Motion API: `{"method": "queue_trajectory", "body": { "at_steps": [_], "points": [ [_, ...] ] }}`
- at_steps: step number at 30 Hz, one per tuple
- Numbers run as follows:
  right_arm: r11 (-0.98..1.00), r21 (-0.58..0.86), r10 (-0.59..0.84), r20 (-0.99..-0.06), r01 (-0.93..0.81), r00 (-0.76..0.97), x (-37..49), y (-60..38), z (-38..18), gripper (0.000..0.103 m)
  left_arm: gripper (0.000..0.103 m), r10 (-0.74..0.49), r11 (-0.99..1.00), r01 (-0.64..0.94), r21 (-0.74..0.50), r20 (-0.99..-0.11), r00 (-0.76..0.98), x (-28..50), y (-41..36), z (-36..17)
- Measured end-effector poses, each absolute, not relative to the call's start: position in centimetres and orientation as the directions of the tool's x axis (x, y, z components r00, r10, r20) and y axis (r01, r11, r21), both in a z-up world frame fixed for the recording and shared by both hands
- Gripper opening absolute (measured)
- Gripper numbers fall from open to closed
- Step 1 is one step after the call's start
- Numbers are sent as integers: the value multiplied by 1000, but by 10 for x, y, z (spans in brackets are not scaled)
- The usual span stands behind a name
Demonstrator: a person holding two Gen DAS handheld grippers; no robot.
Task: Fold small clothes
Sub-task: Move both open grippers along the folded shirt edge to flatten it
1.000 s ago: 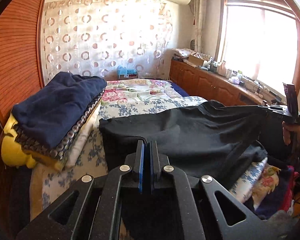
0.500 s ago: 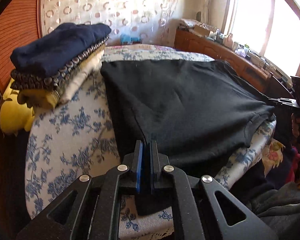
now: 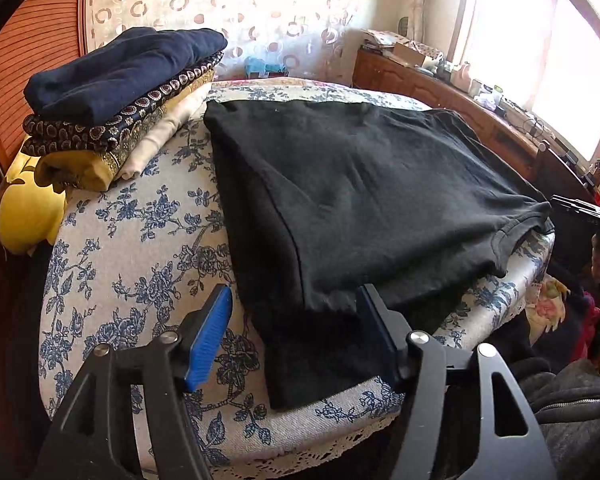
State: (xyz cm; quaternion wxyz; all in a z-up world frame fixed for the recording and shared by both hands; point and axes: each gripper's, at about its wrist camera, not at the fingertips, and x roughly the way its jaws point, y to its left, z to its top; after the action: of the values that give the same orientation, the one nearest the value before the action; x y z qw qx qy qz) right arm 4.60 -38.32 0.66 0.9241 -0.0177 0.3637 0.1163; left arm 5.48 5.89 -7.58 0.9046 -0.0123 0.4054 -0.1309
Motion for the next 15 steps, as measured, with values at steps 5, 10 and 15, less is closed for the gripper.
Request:
{"method": "queue_trajectory", "body": {
  "at_steps": [5, 10, 15],
  "points": [
    [969, 35, 206, -662, -245, 721, 43, -375, 13, 40, 66, -239, 967, 228, -117, -732, 638, 55, 56, -76],
    [955, 23, 244, -632, -297, 736, 42, -350, 19, 40, 66, -237, 968, 219, -123, -734, 636, 56, 56, -78],
    [926, 23, 308, -624, -376, 719, 54, -308, 14, 41, 66, -235, 969, 208, -130, -740, 630, 57, 56, -83]
  ]
}}
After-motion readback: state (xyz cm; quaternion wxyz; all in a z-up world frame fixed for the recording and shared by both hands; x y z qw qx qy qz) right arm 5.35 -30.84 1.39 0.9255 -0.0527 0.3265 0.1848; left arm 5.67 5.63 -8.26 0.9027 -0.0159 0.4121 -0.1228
